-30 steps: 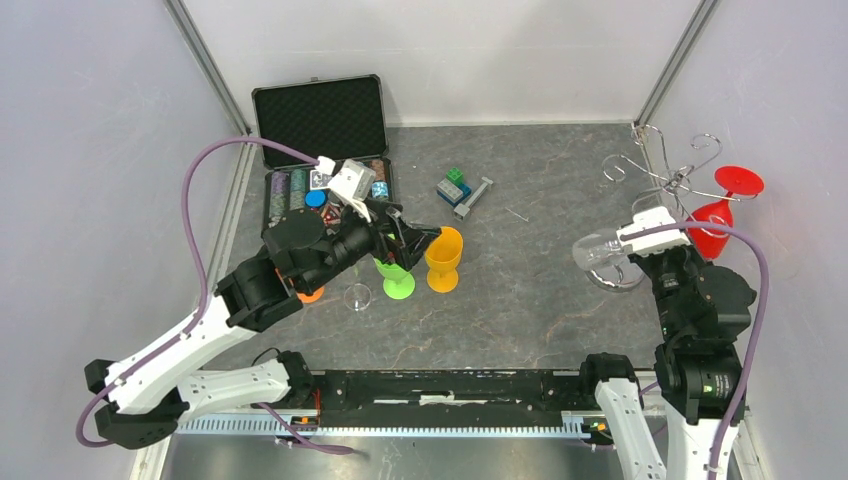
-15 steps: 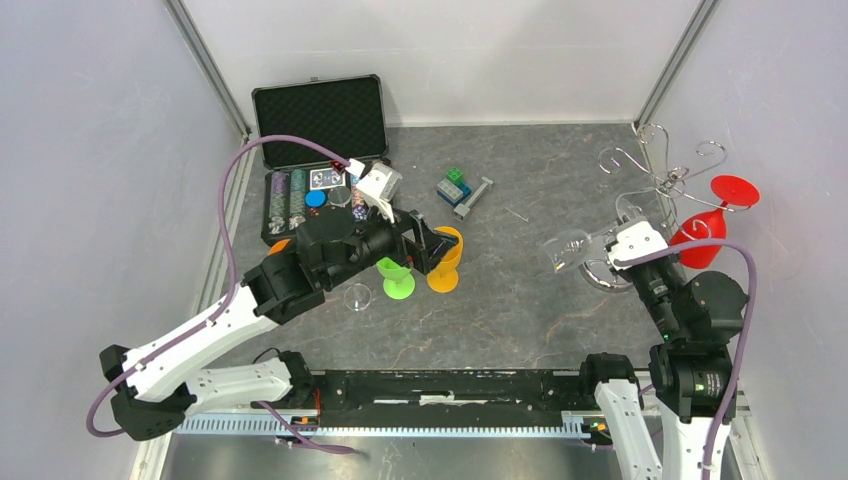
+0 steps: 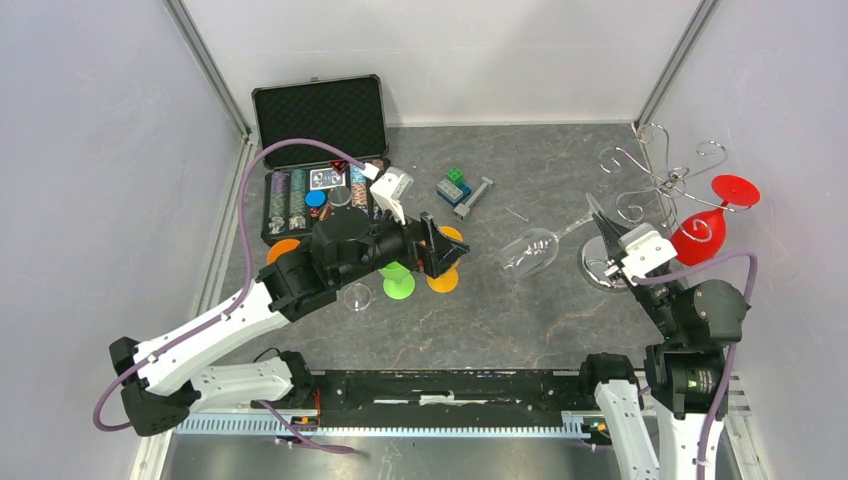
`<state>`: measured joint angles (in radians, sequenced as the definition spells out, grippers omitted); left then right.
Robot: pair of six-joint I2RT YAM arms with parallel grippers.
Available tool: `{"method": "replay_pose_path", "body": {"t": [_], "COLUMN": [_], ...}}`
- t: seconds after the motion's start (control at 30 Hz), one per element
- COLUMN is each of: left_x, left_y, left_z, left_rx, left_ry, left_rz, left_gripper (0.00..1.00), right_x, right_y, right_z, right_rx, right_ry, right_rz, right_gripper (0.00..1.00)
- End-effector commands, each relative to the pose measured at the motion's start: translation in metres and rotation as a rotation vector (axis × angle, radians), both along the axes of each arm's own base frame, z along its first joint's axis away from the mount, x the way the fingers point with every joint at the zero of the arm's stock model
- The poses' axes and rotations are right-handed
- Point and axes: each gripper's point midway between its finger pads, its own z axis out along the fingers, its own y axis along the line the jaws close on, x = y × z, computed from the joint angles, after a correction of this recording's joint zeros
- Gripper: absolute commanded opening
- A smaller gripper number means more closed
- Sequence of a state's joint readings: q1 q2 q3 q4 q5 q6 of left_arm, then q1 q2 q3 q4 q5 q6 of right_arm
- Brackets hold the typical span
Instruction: Take the wine glass off the wine glass rack
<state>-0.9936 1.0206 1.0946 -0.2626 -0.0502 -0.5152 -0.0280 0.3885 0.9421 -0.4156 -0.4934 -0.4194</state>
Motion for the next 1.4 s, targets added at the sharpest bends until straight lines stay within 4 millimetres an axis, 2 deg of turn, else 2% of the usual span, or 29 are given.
{"method": "replay_pose_path", "body": {"t": [0.0, 0.2, 0.33, 0.43, 0.57, 0.7, 0.83, 1.0, 1.1, 1.2, 1.37], "left_x": [-0.011, -0.018, -0.02, -0.026, -0.03, -0.031, -0.03, -0.014, -0.01, -0.008, -0.012], "left_y": [-0.018, -0.028, -0.031, -0.036, -0.043, -0.048, -0.051, -0.041, -0.036, -0.032, -0.028], "left_z": [0.017, 0.03, 0.041, 0.057, 0.071, 0.08, 0.08, 0.067, 0.065, 0.067, 0.076], "left_rx": [-0.122, -0.201, -0.254, -0.321, -0.384, -0.428, -0.435, -0.398, -0.39, -0.39, -0.417], "left_ry": [0.03, 0.037, 0.031, 0.015, 0.012, 0.029, 0.049, 0.046, 0.038, 0.024, -0.009], "left_rz": [-0.076, -0.131, -0.15, -0.192, -0.235, -0.256, -0.254, -0.136, -0.104, -0.086, -0.102], "left_gripper": [1.0, 1.0, 1.0, 0.99, 0.92, 0.8, 0.75, 0.89, 0.93, 0.93, 0.83], "right_x": [-0.016, -0.019, -0.018, -0.016, -0.011, -0.005, 0.004, 0.007, 0.01, 0.015, 0.024], "right_y": [0.023, 0.027, 0.029, 0.03, 0.032, 0.031, 0.027, 0.024, 0.023, 0.021, 0.021], "right_z": [0.049, 0.077, 0.084, 0.087, 0.086, 0.082, 0.079, 0.081, 0.082, 0.08, 0.073], "right_rx": [0.179, 0.41, 0.507, 0.554, 0.581, 0.596, 0.593, 0.608, 0.612, 0.611, 0.623], "right_ry": [-0.176, -0.275, -0.288, -0.296, -0.288, -0.285, -0.291, -0.316, -0.324, -0.32, -0.299], "right_rz": [0.145, 0.233, 0.279, 0.309, 0.329, 0.332, 0.299, 0.295, 0.295, 0.278, 0.279], "right_gripper": [0.0, 0.0, 0.0, 0.0, 0.0, 0.0, 0.0, 0.0, 0.0, 0.0, 0.0]}}
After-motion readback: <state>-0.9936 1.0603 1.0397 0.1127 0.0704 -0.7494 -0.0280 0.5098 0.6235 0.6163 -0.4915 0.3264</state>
